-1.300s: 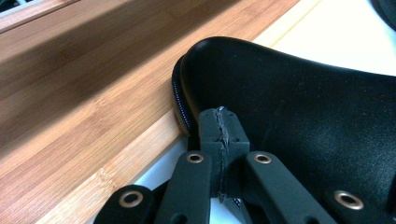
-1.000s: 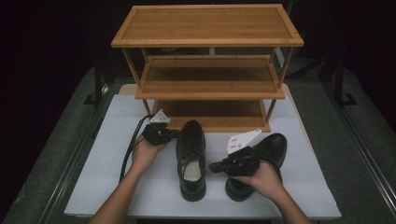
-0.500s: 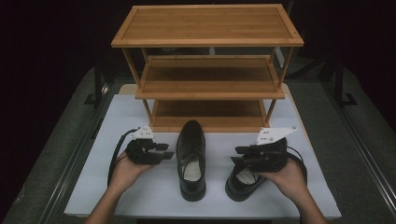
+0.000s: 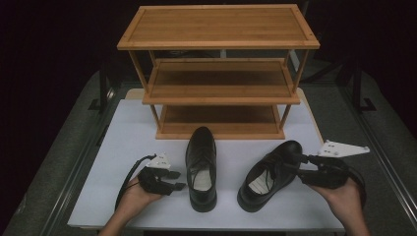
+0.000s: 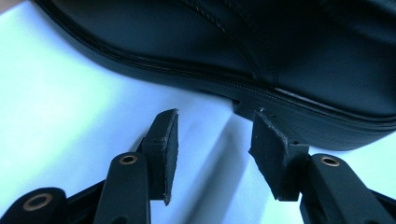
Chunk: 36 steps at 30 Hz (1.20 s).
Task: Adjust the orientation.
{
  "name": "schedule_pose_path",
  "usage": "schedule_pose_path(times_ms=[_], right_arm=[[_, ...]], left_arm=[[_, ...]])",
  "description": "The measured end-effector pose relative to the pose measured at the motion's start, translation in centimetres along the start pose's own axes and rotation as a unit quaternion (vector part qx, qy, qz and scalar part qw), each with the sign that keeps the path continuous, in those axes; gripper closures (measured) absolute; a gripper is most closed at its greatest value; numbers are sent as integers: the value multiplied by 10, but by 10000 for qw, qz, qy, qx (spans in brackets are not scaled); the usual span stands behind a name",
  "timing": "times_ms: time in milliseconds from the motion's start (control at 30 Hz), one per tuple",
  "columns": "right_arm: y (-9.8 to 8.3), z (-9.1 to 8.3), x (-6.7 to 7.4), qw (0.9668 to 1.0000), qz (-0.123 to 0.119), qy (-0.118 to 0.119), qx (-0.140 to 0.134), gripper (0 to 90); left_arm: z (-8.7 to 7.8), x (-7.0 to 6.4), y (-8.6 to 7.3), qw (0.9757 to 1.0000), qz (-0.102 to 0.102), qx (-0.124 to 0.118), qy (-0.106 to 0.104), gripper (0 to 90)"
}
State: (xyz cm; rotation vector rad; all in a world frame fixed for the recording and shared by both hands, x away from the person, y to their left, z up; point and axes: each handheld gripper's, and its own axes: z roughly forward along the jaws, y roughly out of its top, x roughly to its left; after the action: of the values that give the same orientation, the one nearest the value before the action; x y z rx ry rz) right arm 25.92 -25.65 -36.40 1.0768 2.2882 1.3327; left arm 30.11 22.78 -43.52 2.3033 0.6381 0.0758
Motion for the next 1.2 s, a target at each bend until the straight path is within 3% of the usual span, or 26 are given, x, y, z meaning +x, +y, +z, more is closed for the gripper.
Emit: schedule_pose_path(times_ms=[233,400,433,600,867,1033,1200], right_arm=[[-21,-16,-13,9993,236,-284,-23,477],[-28,-16,-20,9986,324,-423,4,470],[-29,-16,-21,9985,331,-437,25,470],[-32,-16,-23,9982,345,-480,40,469],[-36,-17,-32,9971,430,-618,82,471],[-38,-17,-43,9957,524,-767,63,479],[-36,-12,-57,9939,566,-943,103,502]], left_arm=[[13,6,8,9992,395,51,-72,492],[17,8,14,9986,528,97,-32,443],[18,8,15,9986,490,88,149,442],[14,9,13,9991,388,8,187,399],[-8,13,-7,9985,231,3,501,365],[-29,24,-18,9956,13,-147,926,347],[-37,31,-29,9937,-83,-133,1110,289]])
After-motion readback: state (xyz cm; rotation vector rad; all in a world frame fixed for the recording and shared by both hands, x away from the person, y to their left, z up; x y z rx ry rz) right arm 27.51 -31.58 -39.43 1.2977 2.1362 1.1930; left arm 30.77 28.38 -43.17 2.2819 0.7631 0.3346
